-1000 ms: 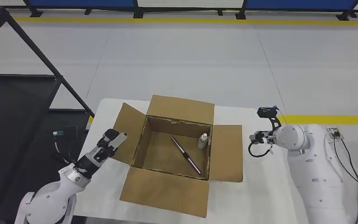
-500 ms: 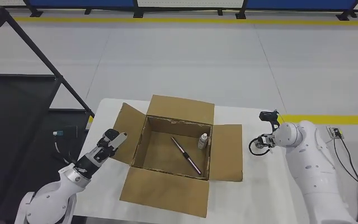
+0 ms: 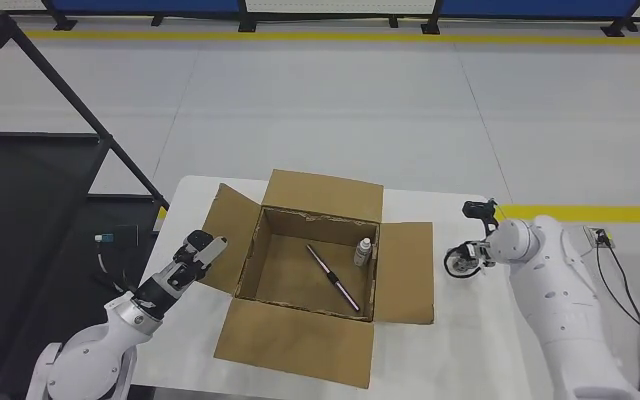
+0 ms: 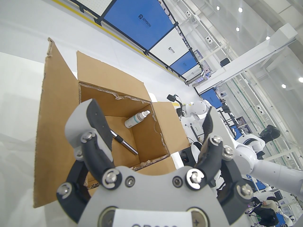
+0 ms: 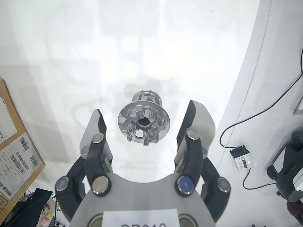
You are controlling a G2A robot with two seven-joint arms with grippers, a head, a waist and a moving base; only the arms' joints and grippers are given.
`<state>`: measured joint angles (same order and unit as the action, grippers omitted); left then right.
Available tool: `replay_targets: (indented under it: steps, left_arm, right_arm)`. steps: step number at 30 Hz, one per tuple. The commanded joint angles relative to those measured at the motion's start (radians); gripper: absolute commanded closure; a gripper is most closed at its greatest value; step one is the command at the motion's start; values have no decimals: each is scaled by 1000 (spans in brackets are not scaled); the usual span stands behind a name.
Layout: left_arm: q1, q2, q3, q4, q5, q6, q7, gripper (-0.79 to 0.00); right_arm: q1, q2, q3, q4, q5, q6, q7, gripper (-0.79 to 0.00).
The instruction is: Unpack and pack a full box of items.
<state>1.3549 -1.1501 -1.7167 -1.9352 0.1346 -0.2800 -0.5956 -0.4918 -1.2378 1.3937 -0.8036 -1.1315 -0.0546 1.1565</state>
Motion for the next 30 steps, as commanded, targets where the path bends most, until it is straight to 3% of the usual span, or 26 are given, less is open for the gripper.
replay_targets:
  steps: [1,5,11,16,21,24,27,30]
  left_arm:
    - [0,0,0,0,0,0,0,-785]
    - [0,0,0,0,0,0,0,-785]
    - [0,0,0,0,0,0,0,-785]
    - [0,0,0,0,0,0,0,-785]
    - [3,0,1,-1,-1,1,8,-785]
    - [20,0,-7,-8,-1,2,37,-785]
    - [38,2,-25,-12,-12,1,55,-785]
    - [49,4,-38,-15,-19,0,60,-785]
  right_arm:
    - [-2,3,2,-17,-2,8,-3,-739]
    - [-32,12,29,-155,10,36,-27,-785]
    - [-197,22,52,-703,60,50,-6,-785]
    - [-253,17,-43,-982,137,-38,46,-776]
    - [-151,-9,-265,-967,187,-125,93,-745]
    - [-56,-35,-409,-857,215,-156,132,-702]
    - [48,-77,-567,-709,175,-115,155,-674]
    - [118,-113,-649,-590,238,-141,152,-662]
